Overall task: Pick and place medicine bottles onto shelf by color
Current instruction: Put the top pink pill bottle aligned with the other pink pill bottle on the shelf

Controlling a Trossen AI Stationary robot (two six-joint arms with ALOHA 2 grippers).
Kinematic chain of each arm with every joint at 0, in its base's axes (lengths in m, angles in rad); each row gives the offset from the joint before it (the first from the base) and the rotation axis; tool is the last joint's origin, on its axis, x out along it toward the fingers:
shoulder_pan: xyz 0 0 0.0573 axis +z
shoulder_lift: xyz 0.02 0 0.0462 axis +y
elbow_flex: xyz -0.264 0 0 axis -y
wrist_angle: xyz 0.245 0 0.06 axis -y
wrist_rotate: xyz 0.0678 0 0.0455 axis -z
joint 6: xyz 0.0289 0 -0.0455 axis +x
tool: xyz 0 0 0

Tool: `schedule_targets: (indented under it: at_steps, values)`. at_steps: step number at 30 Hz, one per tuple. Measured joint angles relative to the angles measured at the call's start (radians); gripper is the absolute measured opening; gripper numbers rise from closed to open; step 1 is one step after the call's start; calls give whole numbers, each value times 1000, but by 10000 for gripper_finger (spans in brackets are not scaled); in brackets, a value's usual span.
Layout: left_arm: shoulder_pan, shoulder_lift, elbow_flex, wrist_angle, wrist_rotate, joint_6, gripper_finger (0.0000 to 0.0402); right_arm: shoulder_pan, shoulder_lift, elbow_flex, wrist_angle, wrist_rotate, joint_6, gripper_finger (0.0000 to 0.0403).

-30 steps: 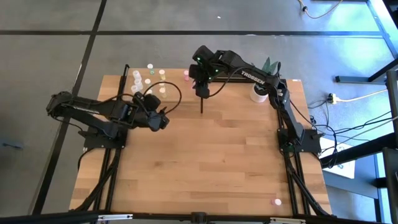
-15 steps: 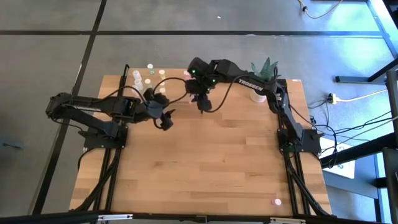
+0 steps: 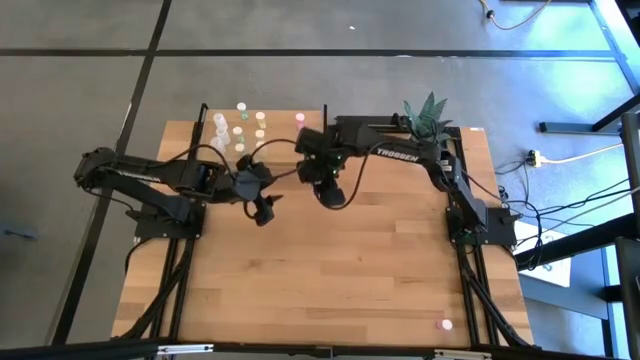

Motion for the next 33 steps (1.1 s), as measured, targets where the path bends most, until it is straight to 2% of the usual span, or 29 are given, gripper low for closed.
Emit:
schedule_targets:
  at_steps: [12,17,20,25,33]
  values:
    - [-182,0,0,-112,8,-267,232,76,2,-260,204,0,58,122]
    - [-239,0,0,-117,-57,-374,232,65,2,-358,279,1,55,122]
    - [-256,0,0,-118,-86,-417,232,57,2,-406,291,19,54,122]
    - [-259,0,0,-118,-106,-461,232,55,2,-487,341,117,45,122]
    - [-259,0,0,-117,-127,-465,232,55,-2,-526,369,113,34,122]
